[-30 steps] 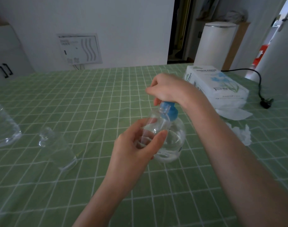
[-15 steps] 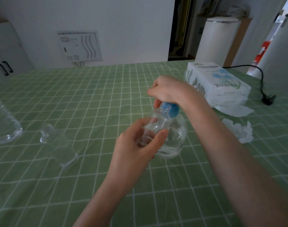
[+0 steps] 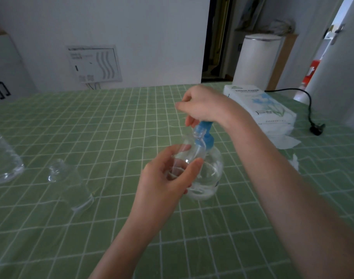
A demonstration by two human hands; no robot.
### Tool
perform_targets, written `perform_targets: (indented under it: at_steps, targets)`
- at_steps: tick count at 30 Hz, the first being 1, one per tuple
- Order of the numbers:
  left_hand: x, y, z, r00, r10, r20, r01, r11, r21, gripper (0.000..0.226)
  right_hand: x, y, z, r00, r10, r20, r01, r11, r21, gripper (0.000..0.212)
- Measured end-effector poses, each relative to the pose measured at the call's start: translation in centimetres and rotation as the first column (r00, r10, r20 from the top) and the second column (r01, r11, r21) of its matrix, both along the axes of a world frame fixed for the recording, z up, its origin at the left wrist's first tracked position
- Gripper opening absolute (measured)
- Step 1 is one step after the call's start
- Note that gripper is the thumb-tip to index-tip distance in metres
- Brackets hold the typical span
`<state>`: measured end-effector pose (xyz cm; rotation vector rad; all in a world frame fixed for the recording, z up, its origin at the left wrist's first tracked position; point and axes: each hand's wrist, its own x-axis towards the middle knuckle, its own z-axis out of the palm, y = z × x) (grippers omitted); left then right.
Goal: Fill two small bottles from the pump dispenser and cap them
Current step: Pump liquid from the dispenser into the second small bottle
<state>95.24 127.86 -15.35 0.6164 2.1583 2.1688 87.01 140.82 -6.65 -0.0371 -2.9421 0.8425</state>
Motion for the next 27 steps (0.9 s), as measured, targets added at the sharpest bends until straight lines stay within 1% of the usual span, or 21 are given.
perform_targets:
  at_steps: [4,7,9,11,17,19,22,25,27]
  targets:
    - [0.0,-0.1,0.0,1.0,0.003,0.003,-0.003,1.0,-0.012,0.033,-0.1,0.0,0.5,1.0,0.03,0.001,-0.03,1.0,-0.007,0.042]
    - [0.0,0.0,0.0,1.0,-0.004,0.008,0.004,1.0,-0.009,0.028,0.0,-0.1,-0.1,0.998,0.032,0.059,-0.032,0.999,0.012,0.051]
    - [0.0,0.0,0.1,1.0,-0.008,0.004,0.008,1.0,-0.005,0.024,0.1,0.0,-0.5,0.995,0.018,0.095,-0.019,1.0,0.004,0.055]
    - [0.0,-0.1,0.1,1.0,-0.01,0.0,0.01,1.0,-0.001,0.024,0.2,-0.1,-0.6,0.993,0.01,0.118,-0.009,1.0,-0.01,0.057]
    - [0.0,-0.1,-0.2,1.0,-0.011,-0.022,0.011,1.0,-0.012,0.019,0.1,-0.3,-0.8,0.987,0.0,0.163,0.001,1.0,-0.004,0.05]
    - [0.0,-0.2,-0.3,1.0,-0.008,-0.029,0.008,1.0,-0.017,0.021,0.1,-0.2,-1.0,0.985,-0.009,0.173,0.01,1.0,-0.003,0.048]
    - [0.0,-0.2,-0.5,1.0,-0.01,-0.016,0.01,1.0,-0.021,0.026,0.0,-0.2,-1.6,0.98,-0.016,0.2,0.017,1.0,-0.005,0.052]
    - [0.0,-0.3,-0.8,1.0,-0.005,-0.013,0.004,0.999,-0.035,0.023,0.0,-0.3,-2.0,0.976,-0.021,0.216,0.026,1.0,-0.018,0.053]
    - [-0.1,-0.3,-0.8,1.0,-0.001,-0.011,0.001,0.999,-0.038,0.027,0.1,-0.3,-1.9,0.976,-0.02,0.218,0.024,1.0,-0.013,0.052]
